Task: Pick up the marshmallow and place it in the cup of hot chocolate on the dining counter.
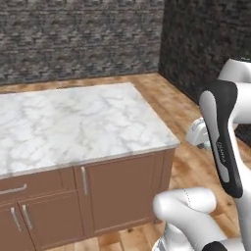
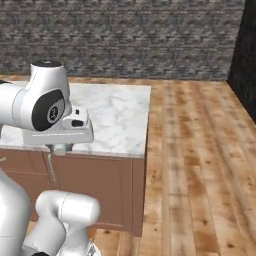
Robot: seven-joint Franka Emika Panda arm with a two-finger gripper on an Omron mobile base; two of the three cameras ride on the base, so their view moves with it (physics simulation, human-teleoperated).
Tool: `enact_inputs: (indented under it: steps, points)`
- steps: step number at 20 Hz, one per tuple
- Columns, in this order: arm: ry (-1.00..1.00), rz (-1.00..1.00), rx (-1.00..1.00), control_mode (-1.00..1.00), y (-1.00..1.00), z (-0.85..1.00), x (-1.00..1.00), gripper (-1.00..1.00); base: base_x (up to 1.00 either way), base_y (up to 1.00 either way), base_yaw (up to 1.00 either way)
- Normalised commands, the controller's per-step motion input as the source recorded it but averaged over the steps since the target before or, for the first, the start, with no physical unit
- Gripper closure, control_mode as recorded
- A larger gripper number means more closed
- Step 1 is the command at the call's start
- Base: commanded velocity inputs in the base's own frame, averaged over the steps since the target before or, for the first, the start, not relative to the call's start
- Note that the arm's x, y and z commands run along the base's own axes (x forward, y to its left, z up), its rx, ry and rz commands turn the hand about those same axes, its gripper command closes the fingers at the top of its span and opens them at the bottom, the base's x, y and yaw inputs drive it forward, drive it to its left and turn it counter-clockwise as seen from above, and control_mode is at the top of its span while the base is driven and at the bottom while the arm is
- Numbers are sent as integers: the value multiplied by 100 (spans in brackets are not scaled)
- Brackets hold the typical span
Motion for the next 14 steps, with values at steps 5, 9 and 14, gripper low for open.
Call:
enact_inputs:
  steps: [5, 9, 14]
  points:
    - [0, 0, 0, 100, 0, 0, 0, 100, 0, -100, 53]
    - [0, 0, 0, 100, 0, 0, 0, 100, 0, -100, 65]
    - [0, 0, 0, 100, 0, 0, 0, 100, 0, -93, 73]
